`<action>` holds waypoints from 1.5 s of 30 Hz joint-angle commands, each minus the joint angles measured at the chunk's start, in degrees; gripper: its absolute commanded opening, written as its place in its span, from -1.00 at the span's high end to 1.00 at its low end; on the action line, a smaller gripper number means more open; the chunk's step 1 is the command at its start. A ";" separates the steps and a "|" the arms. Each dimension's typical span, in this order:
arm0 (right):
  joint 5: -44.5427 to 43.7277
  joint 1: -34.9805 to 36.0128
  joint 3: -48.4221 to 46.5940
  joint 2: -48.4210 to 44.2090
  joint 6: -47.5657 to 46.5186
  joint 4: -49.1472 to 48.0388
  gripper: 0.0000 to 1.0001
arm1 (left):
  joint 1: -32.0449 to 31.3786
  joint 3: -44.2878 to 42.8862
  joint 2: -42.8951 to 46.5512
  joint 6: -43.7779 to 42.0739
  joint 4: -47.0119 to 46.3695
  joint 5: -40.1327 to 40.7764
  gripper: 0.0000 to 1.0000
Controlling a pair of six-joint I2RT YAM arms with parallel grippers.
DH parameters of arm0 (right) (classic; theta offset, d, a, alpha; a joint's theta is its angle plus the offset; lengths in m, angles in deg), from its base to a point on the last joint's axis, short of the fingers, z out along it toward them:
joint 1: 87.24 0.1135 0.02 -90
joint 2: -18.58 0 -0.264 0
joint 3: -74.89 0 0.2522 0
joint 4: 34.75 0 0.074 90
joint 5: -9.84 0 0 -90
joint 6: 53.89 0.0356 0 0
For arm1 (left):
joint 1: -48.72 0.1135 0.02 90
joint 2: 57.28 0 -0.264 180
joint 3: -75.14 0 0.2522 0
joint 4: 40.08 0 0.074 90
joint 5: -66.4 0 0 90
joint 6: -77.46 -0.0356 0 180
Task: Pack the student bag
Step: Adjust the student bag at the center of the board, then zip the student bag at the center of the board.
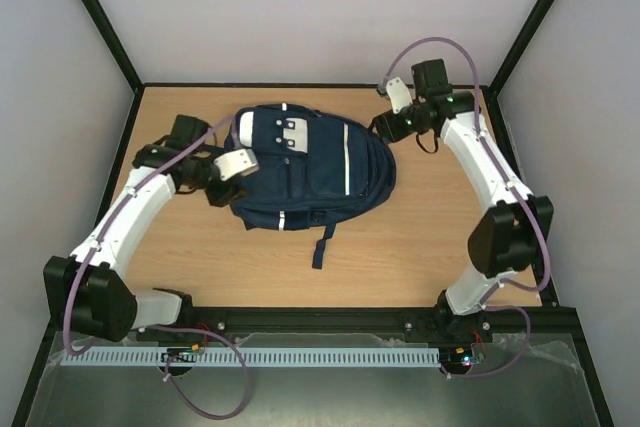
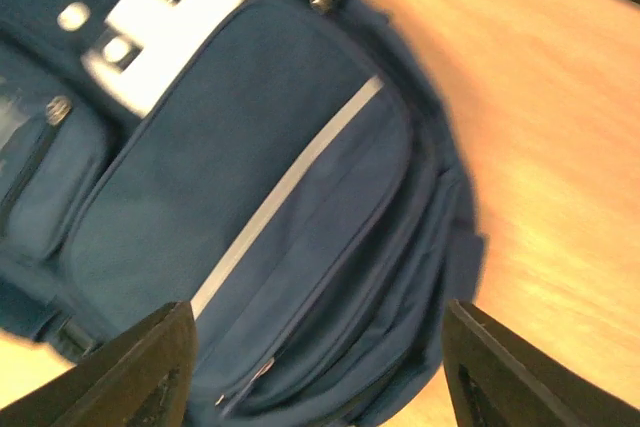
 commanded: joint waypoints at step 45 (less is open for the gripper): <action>-6.76 7.28 24.64 3.21 -5.64 -2.83 0.04 | -18.84 -4.44 -15.99 28.50 -22.88 -3.51 -0.26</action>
